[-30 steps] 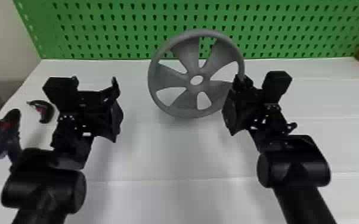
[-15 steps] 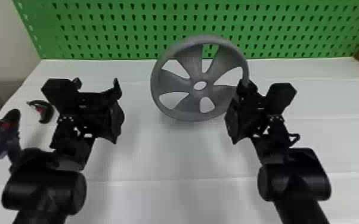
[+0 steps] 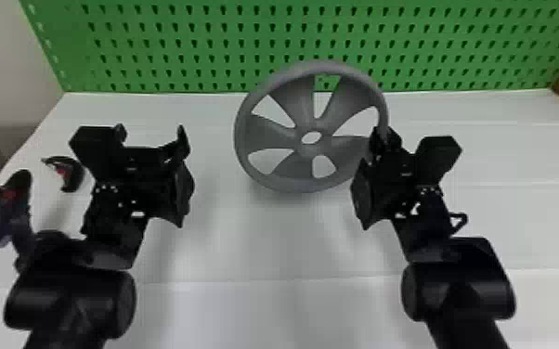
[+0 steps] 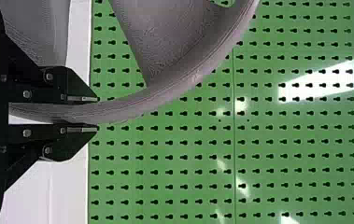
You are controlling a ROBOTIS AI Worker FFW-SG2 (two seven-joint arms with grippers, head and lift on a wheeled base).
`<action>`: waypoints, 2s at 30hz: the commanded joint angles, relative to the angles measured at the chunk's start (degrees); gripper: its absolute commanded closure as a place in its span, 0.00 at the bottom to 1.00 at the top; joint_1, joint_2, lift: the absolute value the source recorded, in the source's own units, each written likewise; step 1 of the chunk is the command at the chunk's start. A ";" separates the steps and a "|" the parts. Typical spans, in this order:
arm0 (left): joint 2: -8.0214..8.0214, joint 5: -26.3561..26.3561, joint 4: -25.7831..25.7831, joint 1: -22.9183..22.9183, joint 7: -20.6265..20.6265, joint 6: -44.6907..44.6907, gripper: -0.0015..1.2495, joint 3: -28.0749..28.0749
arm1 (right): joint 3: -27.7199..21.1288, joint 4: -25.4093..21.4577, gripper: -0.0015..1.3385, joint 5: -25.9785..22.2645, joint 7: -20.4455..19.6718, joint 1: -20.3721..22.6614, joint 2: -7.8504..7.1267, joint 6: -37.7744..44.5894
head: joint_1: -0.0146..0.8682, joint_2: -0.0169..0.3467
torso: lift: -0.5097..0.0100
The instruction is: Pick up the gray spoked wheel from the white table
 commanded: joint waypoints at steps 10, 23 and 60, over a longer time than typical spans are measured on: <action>-0.48 -1.69 0.00 0.01 1.90 0.02 0.10 0.05 | -0.37 0.05 0.84 -0.77 -0.08 0.39 0.05 1.11 | 0.89 0.11 | 0.81; -1.19 -4.42 0.00 0.19 4.45 -0.07 0.10 0.58 | 0.33 -0.04 0.84 -0.86 -0.52 0.31 -0.09 1.90 | 0.89 0.10 | 0.81; -1.36 -4.06 -0.09 0.28 5.15 -0.16 0.10 1.11 | -0.11 -1.18 0.84 0.46 -0.87 -0.22 0.05 4.36 | 0.89 0.11 | 0.81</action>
